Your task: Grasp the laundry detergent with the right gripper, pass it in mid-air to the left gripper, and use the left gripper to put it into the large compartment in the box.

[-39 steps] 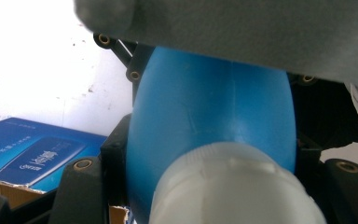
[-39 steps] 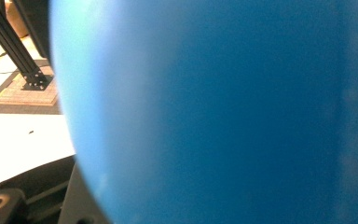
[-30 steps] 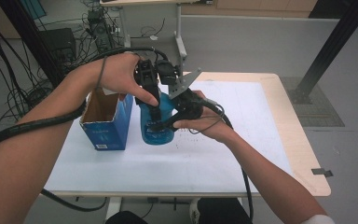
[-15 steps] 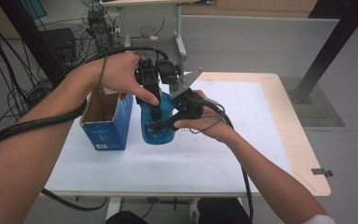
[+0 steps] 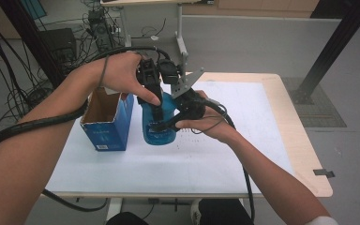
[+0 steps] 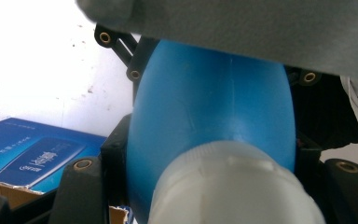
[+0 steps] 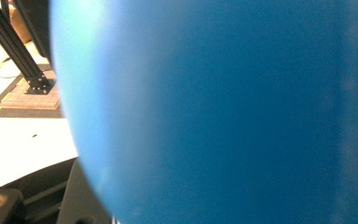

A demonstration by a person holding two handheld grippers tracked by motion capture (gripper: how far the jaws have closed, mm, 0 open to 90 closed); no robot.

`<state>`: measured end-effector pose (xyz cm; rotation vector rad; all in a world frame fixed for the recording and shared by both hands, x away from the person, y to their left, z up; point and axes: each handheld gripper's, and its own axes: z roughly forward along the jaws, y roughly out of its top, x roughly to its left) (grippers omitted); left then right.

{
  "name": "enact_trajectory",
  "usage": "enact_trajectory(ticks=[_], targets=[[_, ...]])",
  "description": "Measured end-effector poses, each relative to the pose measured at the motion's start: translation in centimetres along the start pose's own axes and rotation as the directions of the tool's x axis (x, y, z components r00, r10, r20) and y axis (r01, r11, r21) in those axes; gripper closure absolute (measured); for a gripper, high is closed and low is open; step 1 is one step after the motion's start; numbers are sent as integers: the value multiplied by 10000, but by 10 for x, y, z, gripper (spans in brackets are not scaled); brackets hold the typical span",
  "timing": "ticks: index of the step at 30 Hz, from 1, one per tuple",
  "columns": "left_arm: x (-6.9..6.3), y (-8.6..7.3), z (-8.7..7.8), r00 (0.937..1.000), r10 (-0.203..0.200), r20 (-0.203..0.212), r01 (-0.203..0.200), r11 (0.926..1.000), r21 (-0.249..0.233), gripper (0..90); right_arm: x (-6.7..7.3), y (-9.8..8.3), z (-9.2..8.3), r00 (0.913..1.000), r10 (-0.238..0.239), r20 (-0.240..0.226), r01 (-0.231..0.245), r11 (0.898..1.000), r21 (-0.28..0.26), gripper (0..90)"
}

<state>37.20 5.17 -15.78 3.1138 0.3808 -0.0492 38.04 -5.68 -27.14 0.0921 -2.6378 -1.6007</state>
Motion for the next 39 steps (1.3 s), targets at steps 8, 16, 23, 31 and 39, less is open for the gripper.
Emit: enact_trajectory(ticks=[8,16,23,31,39], targets=[[0,0,-1,10000,-13,-38,13,10000,21,372,0,0,0,10000,-21,18,21,10000,-57,416],[0,-1,0,10000,-37,-44,37,10000,22,372,0,-1,1,9999,120,-17,-120,9999,-55,412],[0,0,0,10000,-64,-44,64,10000,4,373,0,-1,0,9999,94,-39,-94,9998,-155,410],[-1,0,-1,9999,-100,-70,100,9999,23,373,1,-1,-1,9997,257,-37,-257,9996,-124,401],[-1,-1,-1,9999,-139,-100,140,9999,65,373,1,-2,-2,9990,448,28,-448,9990,-71,366]])
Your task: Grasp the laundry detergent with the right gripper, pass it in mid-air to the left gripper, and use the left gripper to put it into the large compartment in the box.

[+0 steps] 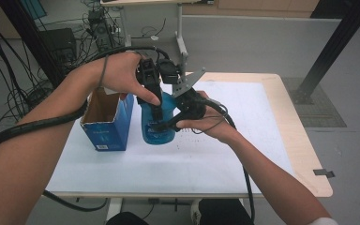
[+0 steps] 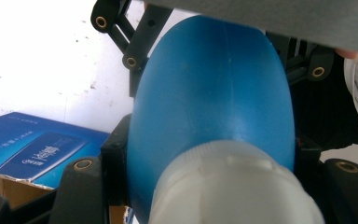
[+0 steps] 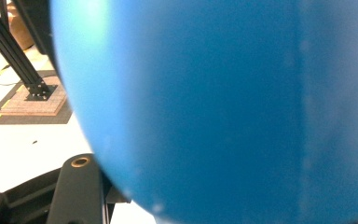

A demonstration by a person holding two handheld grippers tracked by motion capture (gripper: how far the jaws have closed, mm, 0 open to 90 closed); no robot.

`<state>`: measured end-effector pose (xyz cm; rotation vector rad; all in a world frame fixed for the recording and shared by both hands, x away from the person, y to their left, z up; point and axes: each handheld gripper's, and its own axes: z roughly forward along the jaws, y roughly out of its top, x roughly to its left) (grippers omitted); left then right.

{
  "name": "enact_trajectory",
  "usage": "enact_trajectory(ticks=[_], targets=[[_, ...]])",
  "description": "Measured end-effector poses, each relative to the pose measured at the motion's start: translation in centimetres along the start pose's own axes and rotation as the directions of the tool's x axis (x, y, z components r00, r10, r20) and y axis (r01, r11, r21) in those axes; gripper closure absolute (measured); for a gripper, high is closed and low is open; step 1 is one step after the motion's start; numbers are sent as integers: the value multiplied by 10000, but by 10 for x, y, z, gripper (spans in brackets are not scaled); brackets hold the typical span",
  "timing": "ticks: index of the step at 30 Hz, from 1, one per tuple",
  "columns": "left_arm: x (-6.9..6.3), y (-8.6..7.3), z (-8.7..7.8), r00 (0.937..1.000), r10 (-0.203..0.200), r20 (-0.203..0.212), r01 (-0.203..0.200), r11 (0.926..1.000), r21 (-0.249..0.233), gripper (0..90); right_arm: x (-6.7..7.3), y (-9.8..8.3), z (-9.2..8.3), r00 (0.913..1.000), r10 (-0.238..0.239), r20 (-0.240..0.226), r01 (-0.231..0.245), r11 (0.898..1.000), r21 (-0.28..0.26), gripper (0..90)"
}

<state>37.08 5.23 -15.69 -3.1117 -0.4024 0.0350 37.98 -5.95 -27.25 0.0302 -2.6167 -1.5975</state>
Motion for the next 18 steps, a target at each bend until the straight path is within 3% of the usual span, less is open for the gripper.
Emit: enact_trajectory(ticks=[4,7,8,10,15,17,18], targets=[[-1,0,-1,10000,-11,29,11,10000,-27,373,1,0,0,9999,123,-80,-123,9999,-14,349],[-1,0,-2,10000,0,-27,0,10000,-20,373,-1,0,0,9999,-82,134,82,10000,-29,316],[-1,0,-2,10000,12,-35,-12,10000,-21,373,1,0,-1,9999,107,33,-107,9999,-49,301],[-1,0,-3,10000,-33,-37,33,10000,-42,373,0,-1,-1,9998,-54,212,52,10000,83,261],[-2,0,-4,9999,-92,-73,92,10000,5,372,-1,-4,-2,9998,142,155,-145,9996,231,215],[-1,-1,-5,9998,-150,-88,150,9999,29,373,-1,-4,-3,9993,223,309,-233,9992,338,176],[-1,-1,-5,9998,-172,-96,172,9998,37,372,-2,-6,-4,9978,274,608,-303,9984,472,133]])
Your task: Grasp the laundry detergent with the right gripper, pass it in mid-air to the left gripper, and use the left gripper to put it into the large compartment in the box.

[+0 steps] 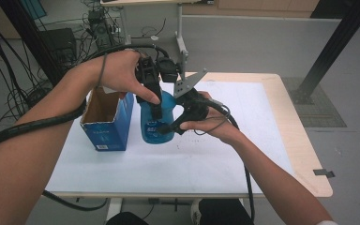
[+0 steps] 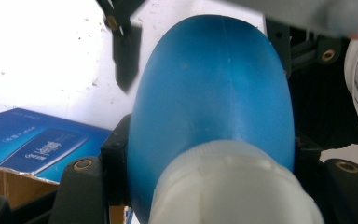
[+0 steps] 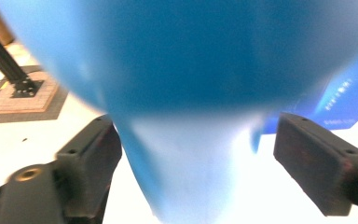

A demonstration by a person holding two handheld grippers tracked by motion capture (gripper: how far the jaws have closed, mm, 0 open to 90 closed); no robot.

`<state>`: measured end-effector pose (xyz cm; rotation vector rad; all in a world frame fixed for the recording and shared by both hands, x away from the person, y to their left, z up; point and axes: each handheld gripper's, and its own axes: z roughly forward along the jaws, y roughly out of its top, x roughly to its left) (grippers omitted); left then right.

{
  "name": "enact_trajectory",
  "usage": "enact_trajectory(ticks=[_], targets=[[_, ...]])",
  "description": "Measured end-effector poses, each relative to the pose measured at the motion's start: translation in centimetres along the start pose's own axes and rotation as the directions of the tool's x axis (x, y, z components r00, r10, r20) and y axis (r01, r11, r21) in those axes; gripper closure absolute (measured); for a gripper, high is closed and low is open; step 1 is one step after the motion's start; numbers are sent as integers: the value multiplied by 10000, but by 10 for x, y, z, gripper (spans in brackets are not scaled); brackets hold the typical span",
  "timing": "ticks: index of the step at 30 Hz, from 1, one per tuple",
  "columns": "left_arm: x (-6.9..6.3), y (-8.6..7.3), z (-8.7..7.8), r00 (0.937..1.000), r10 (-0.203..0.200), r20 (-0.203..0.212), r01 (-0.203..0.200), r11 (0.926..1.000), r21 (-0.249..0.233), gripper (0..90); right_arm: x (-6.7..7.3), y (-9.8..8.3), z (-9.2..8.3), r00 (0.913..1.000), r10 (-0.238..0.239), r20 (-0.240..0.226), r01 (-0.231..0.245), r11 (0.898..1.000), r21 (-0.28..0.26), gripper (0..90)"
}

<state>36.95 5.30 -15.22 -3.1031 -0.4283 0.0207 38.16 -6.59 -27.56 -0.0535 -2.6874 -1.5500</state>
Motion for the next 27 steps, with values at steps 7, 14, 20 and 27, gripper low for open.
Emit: enact_trajectory(ticks=[7,14,20,27], targets=[[3,-2,-4,9995,-305,-65,306,9995,117,372,0,-6,-10,9978,566,359,-582,9972,468,73],[8,-5,-13,9961,-874,-91,875,9961,66,372,-1,-13,-28,9895,1081,964,-1157,9903,775,40],[13,-8,-23,9868,-1620,-44,1619,9868,-11,372,1,-21,-46,9818,1502,1162,-1621,9816,1011,37],[19,-10,-43,9649,-2600,-375,2597,9656,-119,372,4,-36,-72,9662,1869,1774,-2093,9707,1177,38]])
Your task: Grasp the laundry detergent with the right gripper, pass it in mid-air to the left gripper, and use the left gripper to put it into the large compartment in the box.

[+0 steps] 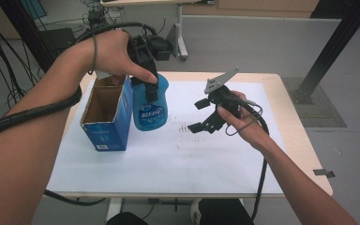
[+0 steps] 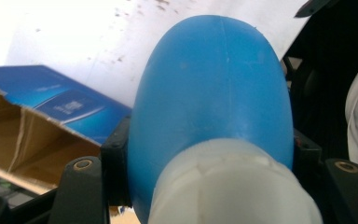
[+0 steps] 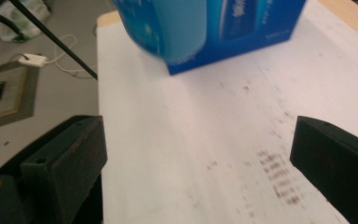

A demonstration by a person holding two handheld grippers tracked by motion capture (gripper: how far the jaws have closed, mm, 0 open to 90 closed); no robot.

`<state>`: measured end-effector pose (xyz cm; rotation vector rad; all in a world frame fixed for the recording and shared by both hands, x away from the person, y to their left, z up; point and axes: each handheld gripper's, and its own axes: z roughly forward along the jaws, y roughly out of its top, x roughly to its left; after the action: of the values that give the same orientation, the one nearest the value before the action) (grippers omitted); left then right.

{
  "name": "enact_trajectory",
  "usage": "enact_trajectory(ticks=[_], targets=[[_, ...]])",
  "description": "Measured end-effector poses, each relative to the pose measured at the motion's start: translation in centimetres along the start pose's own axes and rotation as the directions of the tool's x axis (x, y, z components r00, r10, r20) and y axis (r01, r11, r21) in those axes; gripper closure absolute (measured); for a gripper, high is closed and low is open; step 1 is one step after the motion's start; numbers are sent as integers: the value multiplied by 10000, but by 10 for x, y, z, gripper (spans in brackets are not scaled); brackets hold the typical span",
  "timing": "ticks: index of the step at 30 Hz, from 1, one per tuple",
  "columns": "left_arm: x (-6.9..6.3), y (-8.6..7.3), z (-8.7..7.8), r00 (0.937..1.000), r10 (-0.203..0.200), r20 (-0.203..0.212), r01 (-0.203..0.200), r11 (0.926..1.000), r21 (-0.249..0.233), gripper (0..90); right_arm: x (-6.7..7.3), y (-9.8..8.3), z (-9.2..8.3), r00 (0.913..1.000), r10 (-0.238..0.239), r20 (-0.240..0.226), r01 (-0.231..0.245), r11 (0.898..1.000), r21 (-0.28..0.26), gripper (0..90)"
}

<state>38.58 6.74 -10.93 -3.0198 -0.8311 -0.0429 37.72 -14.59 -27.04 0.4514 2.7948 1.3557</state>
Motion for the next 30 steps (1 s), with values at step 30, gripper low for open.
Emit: enact_trajectory(ticks=[30], targets=[[69,-34,-92,7691,-6391,86,6377,7664,-767,373,-11,-47,-56,9883,491,1446,-681,9892,1301,43]])
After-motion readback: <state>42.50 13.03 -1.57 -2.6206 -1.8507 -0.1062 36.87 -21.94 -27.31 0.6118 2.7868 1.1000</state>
